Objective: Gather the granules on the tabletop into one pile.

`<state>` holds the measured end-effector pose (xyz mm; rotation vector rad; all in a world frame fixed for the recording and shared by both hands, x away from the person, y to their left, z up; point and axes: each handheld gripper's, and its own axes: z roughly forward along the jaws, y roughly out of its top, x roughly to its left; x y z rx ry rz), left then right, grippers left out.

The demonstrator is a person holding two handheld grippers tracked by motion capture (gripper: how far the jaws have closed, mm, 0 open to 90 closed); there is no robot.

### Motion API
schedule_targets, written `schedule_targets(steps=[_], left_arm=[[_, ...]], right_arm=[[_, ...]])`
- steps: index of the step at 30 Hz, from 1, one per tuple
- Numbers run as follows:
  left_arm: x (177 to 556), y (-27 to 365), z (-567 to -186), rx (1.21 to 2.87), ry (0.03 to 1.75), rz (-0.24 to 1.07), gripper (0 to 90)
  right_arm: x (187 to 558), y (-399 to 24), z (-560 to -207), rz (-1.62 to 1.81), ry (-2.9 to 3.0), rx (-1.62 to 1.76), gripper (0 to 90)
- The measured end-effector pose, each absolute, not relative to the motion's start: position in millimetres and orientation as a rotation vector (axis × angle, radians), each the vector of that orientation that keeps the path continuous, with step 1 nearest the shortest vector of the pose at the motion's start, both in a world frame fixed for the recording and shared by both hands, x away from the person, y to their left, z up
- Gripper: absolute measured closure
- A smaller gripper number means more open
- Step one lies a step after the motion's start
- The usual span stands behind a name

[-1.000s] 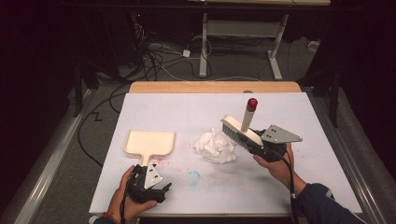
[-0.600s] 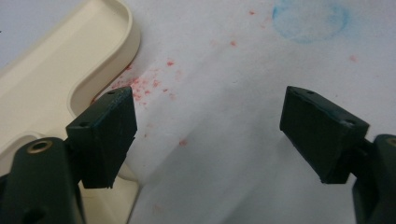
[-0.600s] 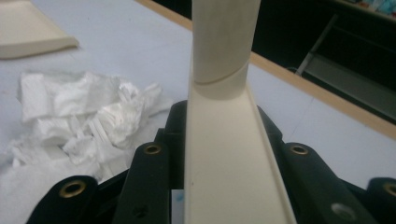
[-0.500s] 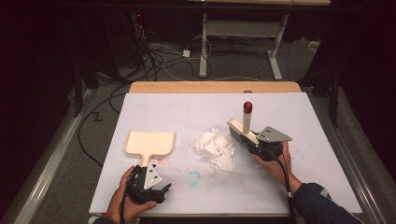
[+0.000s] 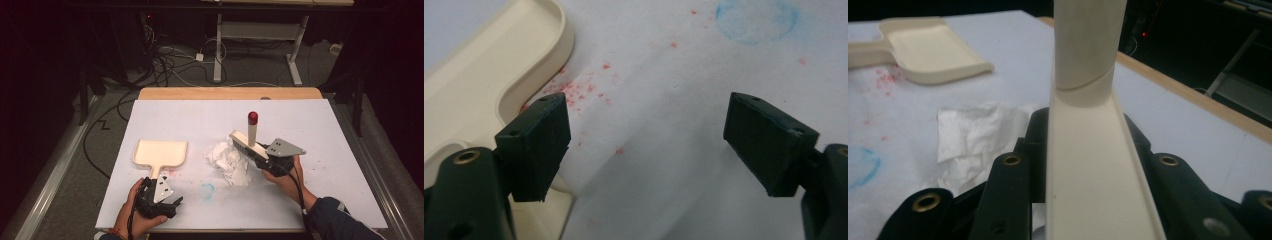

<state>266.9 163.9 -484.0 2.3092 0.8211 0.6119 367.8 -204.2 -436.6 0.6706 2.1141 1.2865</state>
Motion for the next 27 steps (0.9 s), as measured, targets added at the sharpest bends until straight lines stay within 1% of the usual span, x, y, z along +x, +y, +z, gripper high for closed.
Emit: schedule_targets(steps=[6,10,16,19,27], left_arm=[[266,163,-484,2.310,0.822,0.613,18.1],[266,163,-483,2.304,0.832,0.603,18.1],[265,163,-482,2.302,0.831,0.607,18.1],[266,163,-482,2.303,0.828,0.607,18.1],[267,161,-482,2.313,0.803,0.616,18.1]], right_arm=[[355,-229,-409,1.400,2.071,0.682,67.7],[334,-240,-405,1.437,2.148,0.654,67.7],[300,-245,-416,1.414,2.259,0.589,67.8],[291,-246,-424,1.400,2.302,0.575,67.7],[304,-241,-451,1.319,2.359,0.582,67.8]])
